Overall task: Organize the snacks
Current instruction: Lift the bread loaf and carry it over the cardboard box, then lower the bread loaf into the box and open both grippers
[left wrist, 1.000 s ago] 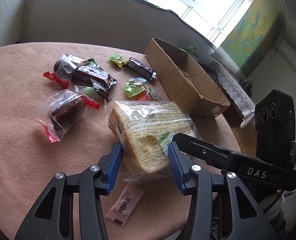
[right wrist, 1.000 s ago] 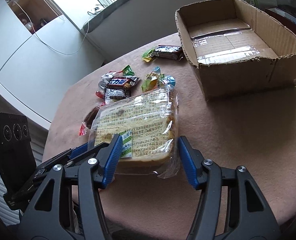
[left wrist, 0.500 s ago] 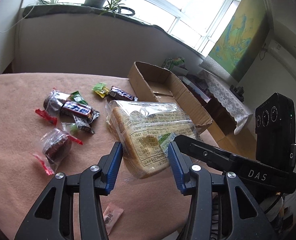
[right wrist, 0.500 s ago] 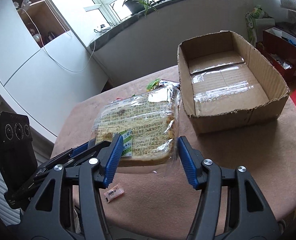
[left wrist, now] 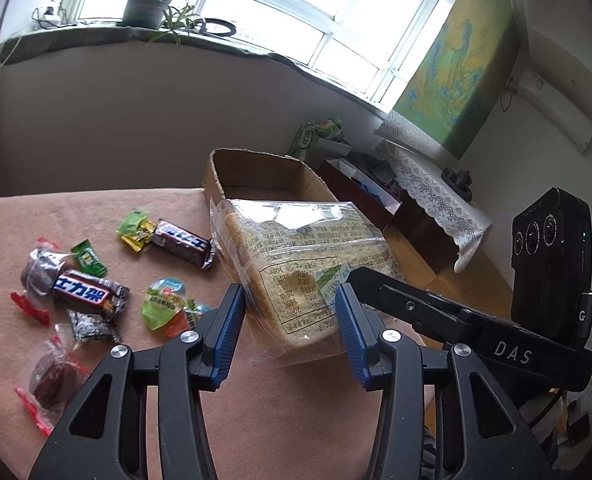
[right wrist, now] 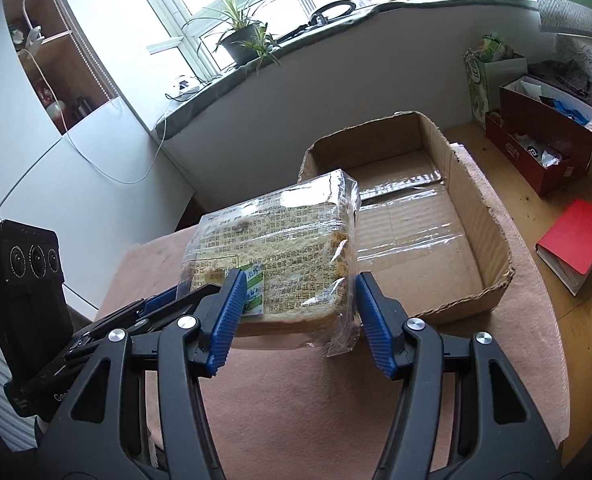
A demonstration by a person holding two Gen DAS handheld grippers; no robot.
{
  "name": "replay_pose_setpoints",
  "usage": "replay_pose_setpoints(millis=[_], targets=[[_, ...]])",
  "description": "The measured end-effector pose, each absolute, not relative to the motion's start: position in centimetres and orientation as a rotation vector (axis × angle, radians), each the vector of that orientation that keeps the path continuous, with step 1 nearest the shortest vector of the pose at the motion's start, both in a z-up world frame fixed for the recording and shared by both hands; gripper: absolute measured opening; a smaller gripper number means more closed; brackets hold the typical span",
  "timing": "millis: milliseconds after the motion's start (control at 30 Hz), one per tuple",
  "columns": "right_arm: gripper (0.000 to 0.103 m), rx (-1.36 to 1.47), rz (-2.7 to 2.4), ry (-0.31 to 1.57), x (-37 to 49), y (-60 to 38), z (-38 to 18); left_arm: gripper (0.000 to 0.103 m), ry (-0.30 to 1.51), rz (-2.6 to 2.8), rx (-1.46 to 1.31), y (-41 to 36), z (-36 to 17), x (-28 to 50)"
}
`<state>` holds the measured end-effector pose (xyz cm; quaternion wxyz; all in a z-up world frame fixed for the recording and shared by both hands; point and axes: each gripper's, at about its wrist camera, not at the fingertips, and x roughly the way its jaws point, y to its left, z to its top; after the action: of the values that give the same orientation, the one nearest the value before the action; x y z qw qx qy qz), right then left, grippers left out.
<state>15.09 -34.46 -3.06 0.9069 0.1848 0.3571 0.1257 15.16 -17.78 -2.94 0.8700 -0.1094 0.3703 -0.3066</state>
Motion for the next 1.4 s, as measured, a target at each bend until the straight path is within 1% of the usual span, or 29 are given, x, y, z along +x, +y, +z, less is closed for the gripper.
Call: replay_pose_setpoints(millis=[300,733,933,1400], targets=[[0.060,0.397,0.222,0.743,17.0,-38.6,-3.8,0.045,0.798,-0.673,-0.205,-21.6,-3.4,17.3],[0.060,0.401,0.154,0.755,19.1,-41.0,-5.6,0.045,0.838,-0.652,-0.146,-24.1,-5.4,19.0],[0.060,0.401,0.138,0.745,19.0,-41.3,-5.3,0.044,0.847,-0.635,-0.144,-24.0,-5.8,19.3],[0.060,0.354,0.135,0.722,16.2,-38.7,-3.3,0.044,0.773,-0.598,-0.111,-21.4,-3.5,16.6]])
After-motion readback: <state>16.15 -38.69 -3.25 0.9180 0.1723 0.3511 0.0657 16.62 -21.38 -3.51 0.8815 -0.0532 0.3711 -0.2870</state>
